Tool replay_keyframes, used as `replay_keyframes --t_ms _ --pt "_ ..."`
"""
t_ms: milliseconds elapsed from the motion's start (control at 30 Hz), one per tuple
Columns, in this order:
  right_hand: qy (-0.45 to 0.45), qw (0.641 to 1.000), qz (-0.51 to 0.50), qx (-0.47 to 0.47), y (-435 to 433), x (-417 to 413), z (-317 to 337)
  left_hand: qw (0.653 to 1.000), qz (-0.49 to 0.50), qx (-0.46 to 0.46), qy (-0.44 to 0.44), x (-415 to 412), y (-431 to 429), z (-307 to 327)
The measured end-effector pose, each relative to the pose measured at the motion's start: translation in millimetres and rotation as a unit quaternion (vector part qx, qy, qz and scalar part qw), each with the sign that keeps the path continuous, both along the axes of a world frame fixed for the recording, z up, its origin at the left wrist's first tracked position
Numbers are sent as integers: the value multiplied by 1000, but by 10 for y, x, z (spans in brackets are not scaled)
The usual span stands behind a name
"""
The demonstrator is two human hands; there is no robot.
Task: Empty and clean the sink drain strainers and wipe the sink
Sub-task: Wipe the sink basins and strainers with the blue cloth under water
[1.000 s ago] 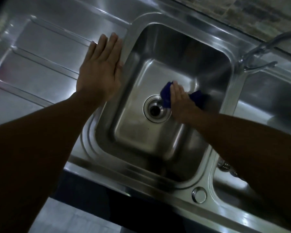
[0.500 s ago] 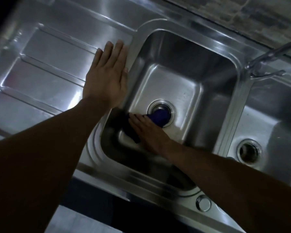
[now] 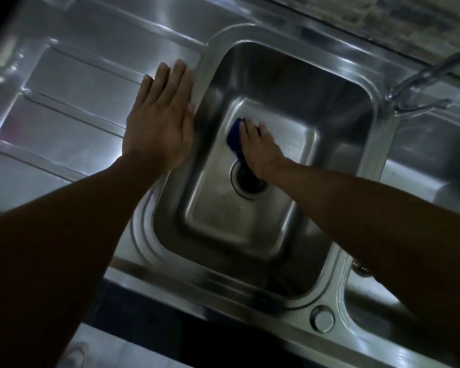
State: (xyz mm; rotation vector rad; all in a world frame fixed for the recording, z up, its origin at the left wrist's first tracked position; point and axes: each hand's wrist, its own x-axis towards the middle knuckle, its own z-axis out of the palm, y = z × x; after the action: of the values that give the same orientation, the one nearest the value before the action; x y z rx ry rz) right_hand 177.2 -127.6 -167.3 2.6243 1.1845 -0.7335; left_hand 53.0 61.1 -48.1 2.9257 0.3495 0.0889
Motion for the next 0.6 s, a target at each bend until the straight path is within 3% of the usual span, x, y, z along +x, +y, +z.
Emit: replay_keyframes --t_ms 167,333,467,600 --pt "-98 990 4 -97 -146 411 137 1000 2 0 -7 16 7 -29" --pt "-106 978 -35 -178 -481 60 221 1000 2 -4 -11 7 6 -31" --pt "-24 975 -126 -181 -443 -575 276 1000 -3 4 -15 34 11 -47" --pt "81 977 -107 -163 -492 -1170 426 1000 -8 23 11 32 53 -93"
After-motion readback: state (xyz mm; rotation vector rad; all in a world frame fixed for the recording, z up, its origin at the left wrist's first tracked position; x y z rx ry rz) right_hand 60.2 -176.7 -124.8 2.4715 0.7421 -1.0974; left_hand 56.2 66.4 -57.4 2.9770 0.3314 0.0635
